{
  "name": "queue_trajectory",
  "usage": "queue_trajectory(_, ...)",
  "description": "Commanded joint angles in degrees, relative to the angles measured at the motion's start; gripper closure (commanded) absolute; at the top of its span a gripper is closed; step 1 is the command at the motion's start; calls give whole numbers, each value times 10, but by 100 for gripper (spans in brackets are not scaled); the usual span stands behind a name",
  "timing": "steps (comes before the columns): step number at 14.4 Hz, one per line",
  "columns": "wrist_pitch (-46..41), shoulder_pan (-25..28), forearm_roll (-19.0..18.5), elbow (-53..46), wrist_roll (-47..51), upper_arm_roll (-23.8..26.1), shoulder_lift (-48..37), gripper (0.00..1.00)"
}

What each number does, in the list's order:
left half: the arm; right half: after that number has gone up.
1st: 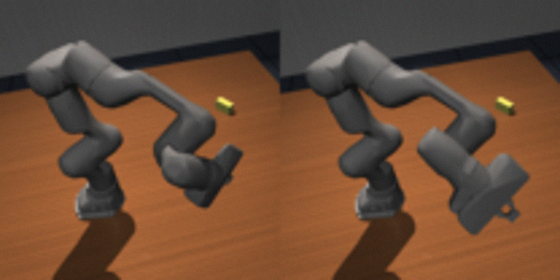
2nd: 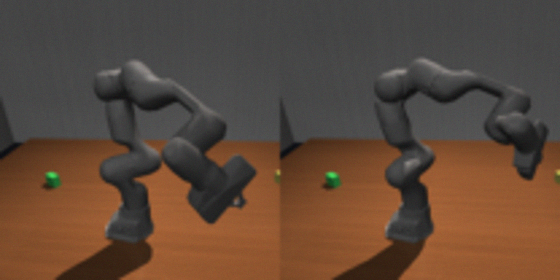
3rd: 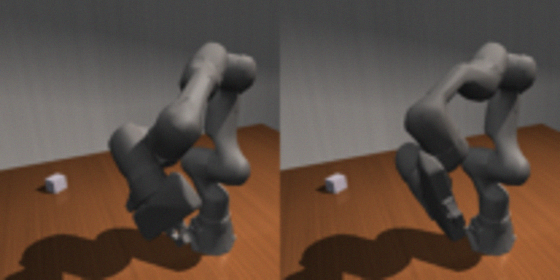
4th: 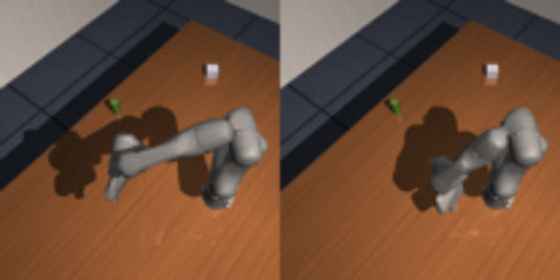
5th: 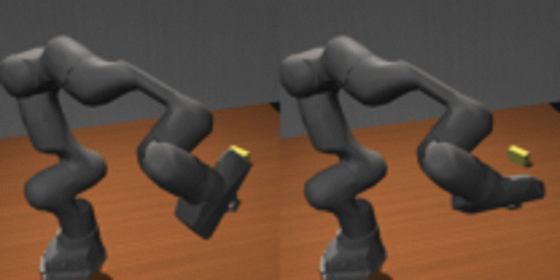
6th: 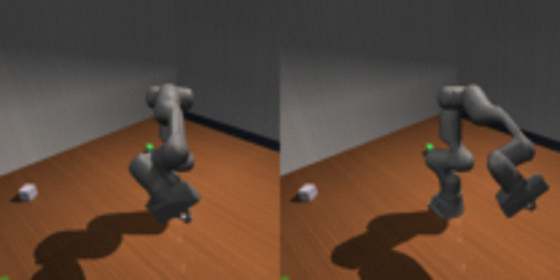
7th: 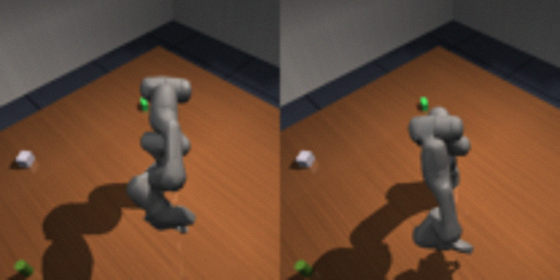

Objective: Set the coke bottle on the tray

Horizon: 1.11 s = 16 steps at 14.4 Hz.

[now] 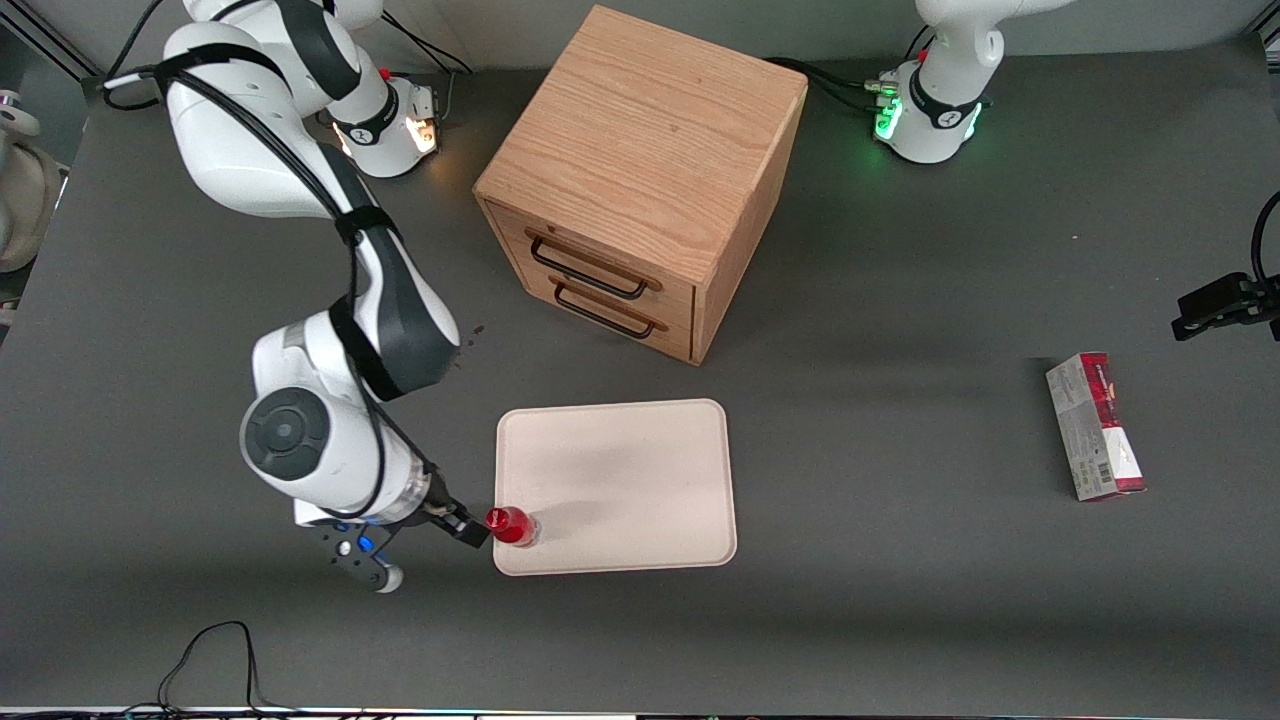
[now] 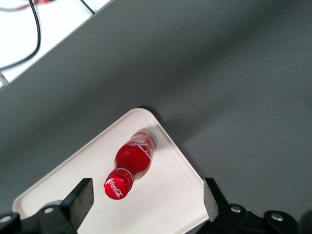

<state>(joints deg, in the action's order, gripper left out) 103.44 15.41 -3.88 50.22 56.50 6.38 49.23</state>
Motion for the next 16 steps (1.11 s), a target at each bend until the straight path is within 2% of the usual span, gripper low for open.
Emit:
queue_trajectory(1, -13, -18, 24, 6, 21, 0, -28, 0)
queue_trajectory(4, -77, -49, 36, 6, -8, 4, -48, 0)
queue_trajectory(7, -148, -78, 40, 8, -103, 4, -70, 0)
queue_trajectory(10, -204, -118, 62, 20, -195, 1, -100, 0)
queue_trajectory(15, -219, -184, 62, 198, -387, -3, -240, 0)
queue_trajectory(16, -214, -188, 62, 232, -418, -17, -269, 0)
